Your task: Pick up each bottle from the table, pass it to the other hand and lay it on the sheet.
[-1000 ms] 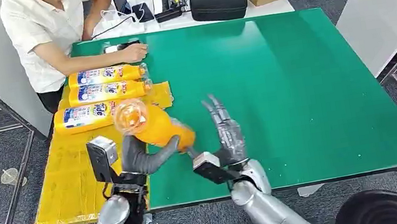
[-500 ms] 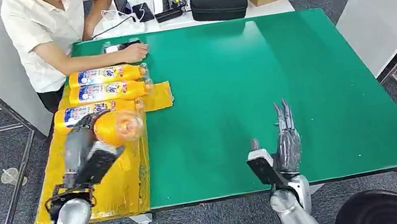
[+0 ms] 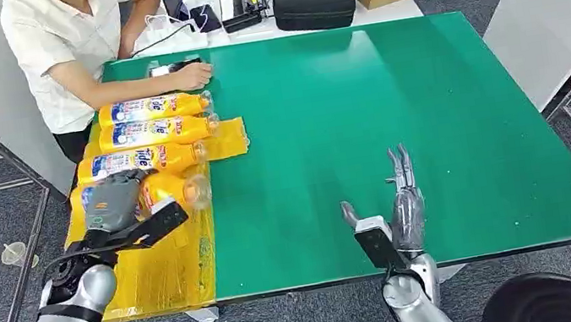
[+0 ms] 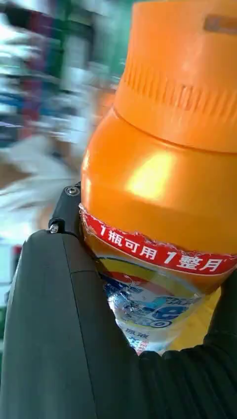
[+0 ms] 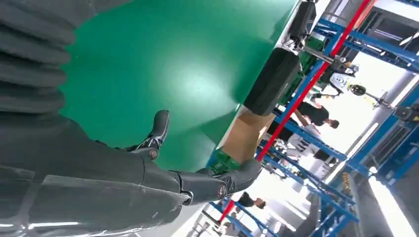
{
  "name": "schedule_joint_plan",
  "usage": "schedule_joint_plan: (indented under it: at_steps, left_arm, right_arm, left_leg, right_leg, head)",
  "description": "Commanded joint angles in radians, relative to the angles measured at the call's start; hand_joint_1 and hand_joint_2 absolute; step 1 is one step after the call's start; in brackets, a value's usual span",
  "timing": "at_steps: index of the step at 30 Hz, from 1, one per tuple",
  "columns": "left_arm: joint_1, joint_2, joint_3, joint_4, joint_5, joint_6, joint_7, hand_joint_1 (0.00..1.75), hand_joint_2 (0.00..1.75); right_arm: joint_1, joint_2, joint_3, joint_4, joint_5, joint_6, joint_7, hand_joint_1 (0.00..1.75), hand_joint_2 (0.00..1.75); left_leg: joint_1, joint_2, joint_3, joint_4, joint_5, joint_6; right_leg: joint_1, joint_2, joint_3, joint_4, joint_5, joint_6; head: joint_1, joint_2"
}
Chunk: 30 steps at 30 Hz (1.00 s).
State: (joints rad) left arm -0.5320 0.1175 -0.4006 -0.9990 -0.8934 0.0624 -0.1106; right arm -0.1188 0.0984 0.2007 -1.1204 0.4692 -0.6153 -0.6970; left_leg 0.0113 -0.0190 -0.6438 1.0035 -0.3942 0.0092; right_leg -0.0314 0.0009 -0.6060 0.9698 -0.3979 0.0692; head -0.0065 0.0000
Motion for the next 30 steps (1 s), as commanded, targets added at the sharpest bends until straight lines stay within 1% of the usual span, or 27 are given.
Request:
schedule_joint_plan:
  at_steps: [1, 3, 4, 6, 7, 8, 9, 10, 11, 12, 13, 14, 15, 17, 18, 19, 22, 24, 25, 26, 27, 28, 29, 30]
  left_arm:
    - [-0.235, -0.070, -0.129, 0.455, 0.033, -0.219, 0.009, 1.75, 1.75]
    - [-0.260, -0.076, -0.164, 0.496, 0.012, -0.217, 0.004, 1.75, 1.75]
    - [-0.260, -0.076, -0.164, 0.496, 0.012, -0.217, 0.004, 1.75, 1.75]
    - [-0.265, -0.084, -0.156, 0.511, 0.023, -0.204, 0.006, 1.75, 1.75]
    - [-0.265, -0.084, -0.156, 0.511, 0.023, -0.204, 0.006, 1.75, 1.75]
    - [-0.265, -0.084, -0.156, 0.511, 0.023, -0.204, 0.006, 1.75, 1.75]
    - [-0.262, -0.092, -0.147, 0.517, 0.037, -0.203, 0.006, 1.75, 1.75]
    - [-0.262, -0.098, -0.128, 0.522, 0.060, -0.200, 0.005, 1.75, 1.75]
    - [-0.261, -0.103, -0.123, 0.523, 0.067, -0.198, 0.005, 1.61, 1.75]
    - [-0.262, -0.107, -0.123, 0.523, 0.069, -0.191, 0.006, 1.36, 1.75]
    - [-0.261, -0.112, -0.124, 0.520, 0.069, -0.179, 0.008, 0.26, 1.75]
    - [-0.261, -0.112, -0.124, 0.520, 0.069, -0.179, 0.008, 0.26, 1.75]
    - [-0.263, -0.115, -0.124, 0.520, 0.071, -0.177, 0.010, 0.00, 1.75]
    - [-0.271, -0.115, -0.123, 0.521, 0.078, -0.185, 0.005, 0.00, 1.75]
    - [-0.282, -0.108, -0.128, 0.522, 0.087, -0.216, -0.016, 0.00, 1.75]
    - [-0.285, -0.106, -0.128, 0.522, 0.088, -0.221, -0.018, 0.00, 1.75]
    - [-0.285, -0.106, -0.128, 0.522, 0.088, -0.221, -0.018, 0.00, 1.75]
    - [-0.292, -0.102, -0.127, 0.516, 0.096, -0.233, -0.027, 0.00, 1.75]
    - [-0.292, -0.103, -0.121, 0.511, 0.108, -0.241, -0.030, 0.00, 1.75]
    - [-0.280, -0.104, -0.120, 0.477, 0.127, -0.239, -0.030, 0.00, 1.75]
    - [-0.268, -0.095, -0.169, 0.424, 0.113, -0.256, -0.048, 0.00, 1.75]
    - [-0.264, -0.085, -0.201, 0.387, 0.119, -0.295, -0.063, 0.00, 1.75]
    - [-0.257, -0.072, -0.223, 0.343, 0.144, -0.344, -0.072, 0.00, 1.75]
    - [-0.247, -0.048, -0.259, 0.275, 0.172, -0.380, -0.068, 0.00, 1.75]
  right_arm:
    - [-0.076, -0.046, 0.120, 0.089, -0.075, -0.083, -0.001, 0.00, 1.75]
    - [-0.085, -0.048, 0.143, 0.098, -0.087, -0.083, -0.001, 0.00, 1.75]
    - [-0.085, -0.048, 0.143, 0.098, -0.087, -0.083, -0.001, 0.00, 1.75]
    - [-0.082, -0.050, 0.153, 0.090, -0.091, -0.083, -0.001, 0.00, 1.75]
    - [-0.082, -0.050, 0.153, 0.090, -0.091, -0.083, -0.001, 0.00, 1.75]
    - [-0.082, -0.050, 0.153, 0.090, -0.091, -0.083, -0.001, 0.00, 1.75]
    - [-0.078, -0.052, 0.160, 0.083, -0.094, -0.083, -0.001, 0.00, 1.75]
    - [-0.076, -0.053, 0.163, 0.076, -0.095, -0.083, -0.001, 0.00, 1.75]
    - [-0.074, -0.052, 0.163, 0.074, -0.096, -0.083, -0.001, 0.00, 1.75]
    - [-0.073, -0.053, 0.162, 0.072, -0.094, -0.083, -0.001, 0.00, 1.75]
    - [-0.074, -0.052, 0.163, 0.075, -0.097, -0.083, -0.001, 0.00, 1.75]
    - [-0.074, -0.052, 0.163, 0.075, -0.097, -0.083, -0.001, 0.00, 1.75]
    - [-0.076, -0.052, 0.166, 0.077, -0.102, -0.083, -0.001, 0.00, 1.75]
    - [-0.079, -0.052, 0.167, 0.084, -0.104, -0.083, -0.001, 0.00, 1.75]
    - [-0.082, -0.053, 0.172, 0.087, -0.112, -0.083, -0.001, 0.00, 1.75]
    - [-0.082, -0.053, 0.171, 0.087, -0.112, -0.083, -0.001, 0.00, 1.75]
    - [-0.082, -0.053, 0.171, 0.087, -0.112, -0.083, -0.001, 0.00, 1.75]
    - [-0.083, -0.053, 0.167, 0.091, -0.107, -0.083, -0.001, 0.00, 1.75]
    - [-0.083, -0.051, 0.164, 0.094, -0.108, -0.083, -0.001, 0.00, 1.75]
    - [-0.080, -0.048, 0.147, 0.102, -0.088, -0.083, -0.001, 0.00, 1.75]
    - [-0.078, -0.054, 0.154, 0.101, -0.089, -0.083, -0.001, 0.00, 1.75]
    - [-0.079, -0.060, 0.162, 0.102, -0.100, -0.083, -0.001, 0.00, 1.75]
    - [-0.077, -0.060, 0.156, 0.100, -0.090, -0.083, -0.001, 0.00, 1.75]
    - [-0.078, -0.058, 0.152, 0.099, -0.088, -0.083, -0.001, 0.00, 1.75]
  left_leg:
    - [0.001, -0.001, 0.004, 0.001, -0.002, 0.000]
    - [0.001, 0.000, 0.002, 0.000, 0.000, 0.000]
    - [0.001, 0.000, 0.004, 0.001, -0.002, 0.000]
    - [0.000, 0.001, 0.003, 0.000, -0.001, 0.000]
    - [0.001, 0.002, 0.009, 0.002, -0.004, 0.000]
    - [0.001, 0.001, 0.005, 0.000, -0.002, 0.000]
    - [0.001, 0.002, 0.008, 0.001, -0.003, 0.000]
    - [0.000, 0.001, 0.003, 0.000, -0.001, 0.000]
    - [0.001, 0.001, 0.005, 0.000, -0.002, 0.000]
    - [0.001, 0.001, 0.004, 0.000, -0.001, 0.000]
    - [0.000, 0.001, 0.003, 0.000, -0.001, 0.000]
    - [0.001, 0.003, 0.009, 0.001, -0.004, 0.000]
    - [0.000, 0.001, 0.004, 0.000, -0.001, 0.000]
    - [0.001, 0.001, 0.006, 0.001, -0.003, 0.000]
    - [0.001, 0.002, 0.007, 0.002, -0.003, 0.000]
    - [0.001, 0.001, 0.002, 0.001, -0.001, 0.000]
    - [0.001, 0.002, 0.006, 0.002, -0.004, 0.000]
    - [0.001, 0.001, 0.004, 0.001, -0.002, 0.000]
    - [0.001, 0.003, 0.008, 0.003, -0.005, 0.000]
    - [0.001, 0.002, 0.005, 0.002, -0.003, 0.000]
    - [0.001, 0.001, 0.003, 0.001, -0.001, 0.000]
    - [0.001, 0.002, 0.005, 0.002, -0.003, 0.000]
    - [0.001, 0.001, 0.004, 0.001, -0.002, 0.000]
    - [0.001, 0.000, 0.003, 0.001, -0.001, 0.000]
  right_leg:
    - [0.002, -0.003, 0.006, 0.000, -0.002, -0.004]
    - [0.001, -0.002, 0.003, 0.000, -0.001, -0.002]
    - [0.002, -0.002, 0.006, 0.000, -0.002, -0.003]
    - [0.001, -0.001, 0.005, 0.000, -0.001, -0.002]
    - [0.002, 0.000, 0.010, 0.000, -0.003, -0.005]
    - [0.001, 0.000, 0.007, -0.001, -0.001, -0.003]
    - [0.002, 0.000, 0.009, 0.000, -0.003, -0.005]
    - [0.001, -0.001, 0.005, -0.001, -0.001, -0.002]
    - [0.001, 0.000, 0.007, -0.001, -0.002, -0.003]
    - [0.001, 0.000, 0.006, 0.000, -0.001, -0.003]
    - [0.001, 0.000, 0.004, -0.001, -0.001, -0.002]
    - [0.003, 0.000, 0.010, 0.000, -0.003, -0.005]
    - [0.001, 0.000, 0.006, -0.001, -0.001, -0.003]
    - [0.002, -0.001, 0.008, 0.000, -0.002, -0.004]
    - [0.002, 0.000, 0.009, 0.000, -0.003, -0.004]
    - [0.001, 0.000, 0.003, 0.000, -0.001, -0.002]
    - [0.002, 0.000, 0.008, 0.001, -0.003, -0.004]
    - [0.001, 0.000, 0.005, 0.000, -0.002, -0.003]
    - [0.003, 0.001, 0.009, 0.001, -0.004, -0.006]
    - [0.002, 0.000, 0.006, 0.001, -0.002, -0.004]
    - [0.001, 0.000, 0.004, 0.000, -0.001, -0.003]
    - [0.002, 0.000, 0.007, 0.001, -0.003, -0.004]
    - [0.002, -0.001, 0.006, 0.000, -0.002, -0.004]
    - [0.001, -0.001, 0.004, 0.000, -0.001, -0.003]
  head:
    - [0.000, 0.000]
    - [0.000, 0.000]
    - [0.000, 0.000]
    - [0.000, 0.000]
    - [0.000, 0.000]
    - [0.000, 0.000]
    - [0.000, 0.000]
    - [0.000, 0.000]
    - [0.000, 0.000]
    - [0.000, 0.000]
    - [0.000, 0.000]
    - [0.000, 0.000]
    - [0.000, 0.000]
    - [0.000, 0.000]
    - [0.000, 0.000]
    - [0.000, 0.000]
    - [0.000, 0.000]
    - [0.000, 0.000]
    - [0.000, 0.000]
    - [0.000, 0.000]
    - [0.000, 0.000]
    - [0.000, 0.000]
    - [0.000, 0.000]
    - [0.000, 0.000]
